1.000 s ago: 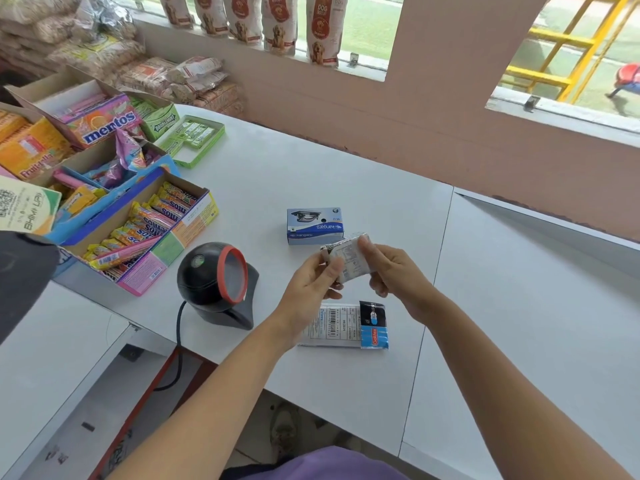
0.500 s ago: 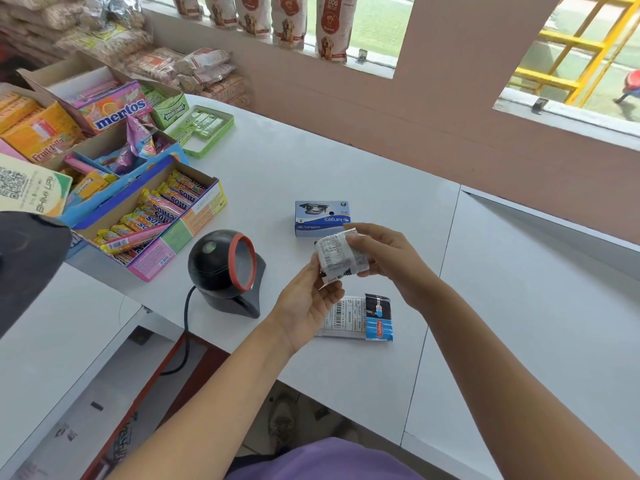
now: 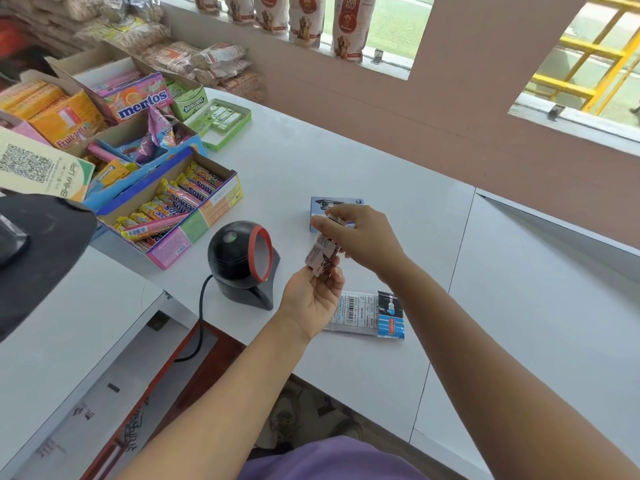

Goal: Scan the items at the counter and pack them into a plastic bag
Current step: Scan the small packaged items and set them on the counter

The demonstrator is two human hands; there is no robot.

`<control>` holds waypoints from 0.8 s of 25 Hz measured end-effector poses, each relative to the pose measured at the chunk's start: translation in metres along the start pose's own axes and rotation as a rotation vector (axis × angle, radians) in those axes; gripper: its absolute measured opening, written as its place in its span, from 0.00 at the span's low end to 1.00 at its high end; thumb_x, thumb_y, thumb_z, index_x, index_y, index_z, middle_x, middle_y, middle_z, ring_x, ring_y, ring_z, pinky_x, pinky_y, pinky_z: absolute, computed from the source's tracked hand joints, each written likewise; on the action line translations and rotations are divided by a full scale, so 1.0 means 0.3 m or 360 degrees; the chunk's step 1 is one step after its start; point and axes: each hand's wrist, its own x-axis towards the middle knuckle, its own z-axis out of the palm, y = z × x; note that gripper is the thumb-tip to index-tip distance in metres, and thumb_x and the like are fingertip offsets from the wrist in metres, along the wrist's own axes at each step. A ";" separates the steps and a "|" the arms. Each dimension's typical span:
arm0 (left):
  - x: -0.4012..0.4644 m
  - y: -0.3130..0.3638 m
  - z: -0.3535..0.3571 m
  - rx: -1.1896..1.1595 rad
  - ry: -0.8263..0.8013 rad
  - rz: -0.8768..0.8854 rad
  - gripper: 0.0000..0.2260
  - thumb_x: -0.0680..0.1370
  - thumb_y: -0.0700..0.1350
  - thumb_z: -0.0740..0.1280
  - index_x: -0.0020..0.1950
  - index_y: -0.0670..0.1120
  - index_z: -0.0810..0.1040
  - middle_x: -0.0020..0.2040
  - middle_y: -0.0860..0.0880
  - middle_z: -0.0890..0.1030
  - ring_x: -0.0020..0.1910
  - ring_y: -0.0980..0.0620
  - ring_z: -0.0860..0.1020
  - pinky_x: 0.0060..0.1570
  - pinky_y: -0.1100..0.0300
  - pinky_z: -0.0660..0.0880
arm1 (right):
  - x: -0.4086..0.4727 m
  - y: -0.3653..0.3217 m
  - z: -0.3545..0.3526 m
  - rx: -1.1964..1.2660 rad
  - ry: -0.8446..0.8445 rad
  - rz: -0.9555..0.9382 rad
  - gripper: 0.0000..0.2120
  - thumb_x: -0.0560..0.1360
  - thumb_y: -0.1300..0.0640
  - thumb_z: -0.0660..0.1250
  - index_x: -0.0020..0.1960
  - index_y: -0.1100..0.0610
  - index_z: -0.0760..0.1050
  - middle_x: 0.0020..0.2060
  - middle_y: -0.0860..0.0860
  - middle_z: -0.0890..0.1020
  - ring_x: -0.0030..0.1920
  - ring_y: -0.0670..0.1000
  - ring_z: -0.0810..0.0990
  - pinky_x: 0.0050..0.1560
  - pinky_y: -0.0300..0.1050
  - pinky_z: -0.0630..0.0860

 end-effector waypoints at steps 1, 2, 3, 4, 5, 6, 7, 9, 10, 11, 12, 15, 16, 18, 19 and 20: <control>0.001 0.001 -0.004 -0.0005 -0.0002 -0.0001 0.11 0.82 0.39 0.55 0.52 0.38 0.76 0.31 0.42 0.82 0.27 0.51 0.79 0.28 0.64 0.78 | -0.003 -0.002 0.001 0.0000 -0.0005 0.0001 0.26 0.74 0.44 0.67 0.53 0.68 0.78 0.47 0.63 0.83 0.44 0.62 0.82 0.45 0.61 0.79; -0.001 0.002 -0.007 -0.0008 -0.0006 -0.0001 0.11 0.82 0.39 0.55 0.51 0.38 0.77 0.31 0.42 0.81 0.27 0.51 0.78 0.28 0.64 0.78 | -0.008 -0.006 0.005 0.0017 -0.0011 0.0001 0.26 0.74 0.43 0.67 0.53 0.68 0.78 0.47 0.63 0.83 0.44 0.62 0.82 0.45 0.61 0.79; -0.003 0.002 -0.008 -0.0011 -0.0008 -0.0002 0.12 0.82 0.38 0.55 0.50 0.38 0.77 0.31 0.42 0.81 0.27 0.51 0.78 0.28 0.64 0.78 | -0.011 -0.013 0.008 0.0034 -0.0013 0.0009 0.27 0.73 0.43 0.68 0.53 0.68 0.78 0.47 0.63 0.83 0.44 0.62 0.82 0.45 0.62 0.79; -0.003 0.001 -0.007 -0.0013 -0.0004 -0.0003 0.12 0.82 0.38 0.55 0.50 0.38 0.77 0.31 0.42 0.80 0.28 0.51 0.77 0.28 0.64 0.78 | -0.010 -0.017 0.013 0.0041 -0.0015 0.0017 0.26 0.73 0.43 0.68 0.53 0.67 0.78 0.46 0.62 0.84 0.44 0.61 0.82 0.45 0.62 0.79; 0.001 -0.002 -0.006 -0.0005 0.0014 0.0001 0.12 0.82 0.38 0.55 0.49 0.38 0.77 0.31 0.42 0.80 0.29 0.51 0.77 0.28 0.64 0.78 | -0.008 -0.019 0.016 0.0044 -0.0019 0.0029 0.25 0.73 0.43 0.68 0.53 0.66 0.79 0.46 0.61 0.84 0.44 0.60 0.82 0.46 0.61 0.80; 0.007 -0.003 -0.004 0.0037 0.0044 0.0020 0.11 0.82 0.39 0.55 0.50 0.38 0.77 0.32 0.42 0.81 0.30 0.51 0.77 0.29 0.63 0.78 | -0.004 -0.016 0.014 0.0055 -0.0023 0.0055 0.21 0.74 0.45 0.68 0.52 0.64 0.80 0.46 0.59 0.84 0.44 0.58 0.83 0.46 0.59 0.80; 0.017 -0.002 -0.002 0.0136 0.0091 0.0062 0.11 0.82 0.40 0.56 0.50 0.39 0.77 0.34 0.42 0.81 0.33 0.51 0.77 0.31 0.63 0.79 | 0.000 -0.001 0.008 0.0093 -0.0014 0.0104 0.17 0.74 0.48 0.67 0.51 0.61 0.81 0.45 0.56 0.84 0.44 0.57 0.82 0.47 0.57 0.80; 0.038 0.005 -0.006 0.0493 0.0167 0.0165 0.14 0.82 0.48 0.59 0.49 0.40 0.77 0.38 0.44 0.80 0.36 0.51 0.76 0.37 0.60 0.78 | -0.004 0.067 -0.010 0.0243 0.0024 0.0278 0.11 0.74 0.54 0.65 0.48 0.58 0.82 0.41 0.54 0.84 0.41 0.55 0.81 0.45 0.52 0.80; 0.048 0.007 -0.013 0.0734 0.0159 0.0197 0.16 0.81 0.52 0.59 0.48 0.41 0.79 0.39 0.45 0.80 0.38 0.51 0.77 0.41 0.59 0.77 | -0.014 0.119 -0.018 0.0308 0.0026 0.0370 0.10 0.74 0.56 0.64 0.48 0.58 0.83 0.41 0.55 0.85 0.41 0.55 0.81 0.46 0.52 0.81; 0.055 0.009 -0.021 0.1027 0.0127 0.0221 0.18 0.80 0.55 0.59 0.49 0.42 0.80 0.40 0.46 0.82 0.39 0.50 0.79 0.44 0.57 0.77 | -0.028 0.174 -0.019 0.0358 -0.0001 0.0447 0.11 0.75 0.57 0.63 0.48 0.59 0.83 0.42 0.57 0.85 0.43 0.57 0.83 0.48 0.55 0.82; 0.057 0.009 -0.029 0.1333 0.0088 0.0238 0.17 0.80 0.54 0.61 0.51 0.43 0.81 0.42 0.45 0.84 0.41 0.49 0.81 0.46 0.55 0.78 | -0.044 0.225 -0.013 0.0412 -0.0029 0.0512 0.12 0.75 0.56 0.63 0.50 0.59 0.83 0.44 0.58 0.86 0.46 0.57 0.84 0.51 0.58 0.82; 0.090 -0.030 -0.011 0.2198 0.0122 0.0391 0.11 0.78 0.50 0.64 0.50 0.44 0.82 0.46 0.43 0.85 0.46 0.44 0.82 0.47 0.50 0.80 | -0.075 0.339 0.001 0.0557 0.0023 0.0690 0.15 0.76 0.54 0.66 0.62 0.56 0.79 0.55 0.55 0.84 0.54 0.56 0.82 0.53 0.51 0.80; 0.098 -0.040 -0.003 0.2435 0.0167 0.0521 0.11 0.78 0.50 0.65 0.48 0.43 0.82 0.45 0.43 0.84 0.45 0.45 0.82 0.44 0.52 0.78 | -0.080 0.352 0.006 0.0567 0.0068 0.0725 0.17 0.76 0.55 0.67 0.64 0.57 0.77 0.57 0.54 0.82 0.56 0.55 0.81 0.51 0.47 0.79; 0.111 -0.049 0.023 0.2757 0.0227 0.0743 0.11 0.76 0.51 0.67 0.43 0.44 0.82 0.42 0.45 0.84 0.41 0.47 0.79 0.40 0.56 0.75 | -0.080 0.371 0.005 0.0546 0.0161 0.0749 0.19 0.75 0.55 0.69 0.65 0.58 0.77 0.57 0.54 0.82 0.57 0.54 0.80 0.50 0.44 0.78; 0.122 -0.046 0.033 0.2821 0.0236 0.0787 0.09 0.76 0.51 0.68 0.44 0.45 0.82 0.42 0.47 0.83 0.42 0.48 0.80 0.41 0.57 0.76 | -0.078 0.374 -0.001 0.0505 0.0201 0.0756 0.19 0.74 0.55 0.70 0.64 0.58 0.78 0.55 0.53 0.82 0.55 0.54 0.80 0.51 0.45 0.78; 0.134 -0.040 0.039 0.2830 0.0261 0.0802 0.09 0.75 0.50 0.69 0.48 0.45 0.83 0.45 0.48 0.82 0.45 0.49 0.80 0.45 0.56 0.77 | -0.074 0.372 -0.006 0.0445 0.0225 0.0748 0.19 0.73 0.54 0.72 0.63 0.57 0.78 0.53 0.52 0.82 0.53 0.53 0.80 0.52 0.47 0.78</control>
